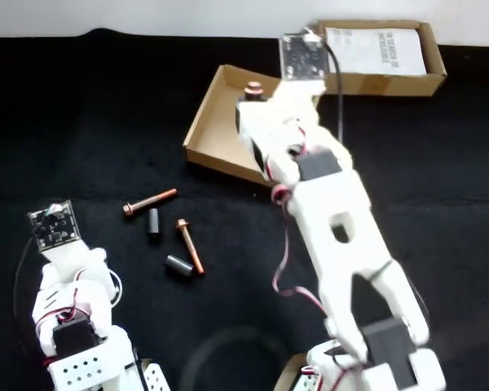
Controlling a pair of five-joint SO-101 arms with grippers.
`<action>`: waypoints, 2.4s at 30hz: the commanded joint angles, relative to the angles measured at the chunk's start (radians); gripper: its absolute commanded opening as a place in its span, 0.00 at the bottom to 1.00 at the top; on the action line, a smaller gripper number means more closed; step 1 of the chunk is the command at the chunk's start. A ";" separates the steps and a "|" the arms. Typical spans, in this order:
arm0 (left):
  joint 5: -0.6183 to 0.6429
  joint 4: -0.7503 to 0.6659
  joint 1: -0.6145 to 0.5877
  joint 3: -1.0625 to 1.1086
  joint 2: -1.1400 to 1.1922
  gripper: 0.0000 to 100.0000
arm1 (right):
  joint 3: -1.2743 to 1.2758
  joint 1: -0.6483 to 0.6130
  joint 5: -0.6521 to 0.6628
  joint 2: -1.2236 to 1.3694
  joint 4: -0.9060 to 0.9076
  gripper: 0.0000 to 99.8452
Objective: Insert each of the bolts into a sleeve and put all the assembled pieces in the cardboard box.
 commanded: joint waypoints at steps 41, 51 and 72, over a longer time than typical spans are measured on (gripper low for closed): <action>-0.002 0.032 -0.061 0.019 -0.008 0.01 | -1.419 0.056 0.196 1.202 0.710 0.23; -0.002 0.032 -0.061 0.019 -0.008 0.01 | -1.831 0.001 0.115 1.202 0.978 0.33; -0.005 0.032 -0.059 0.019 -0.004 0.01 | -1.968 -0.163 -0.005 0.819 1.185 0.01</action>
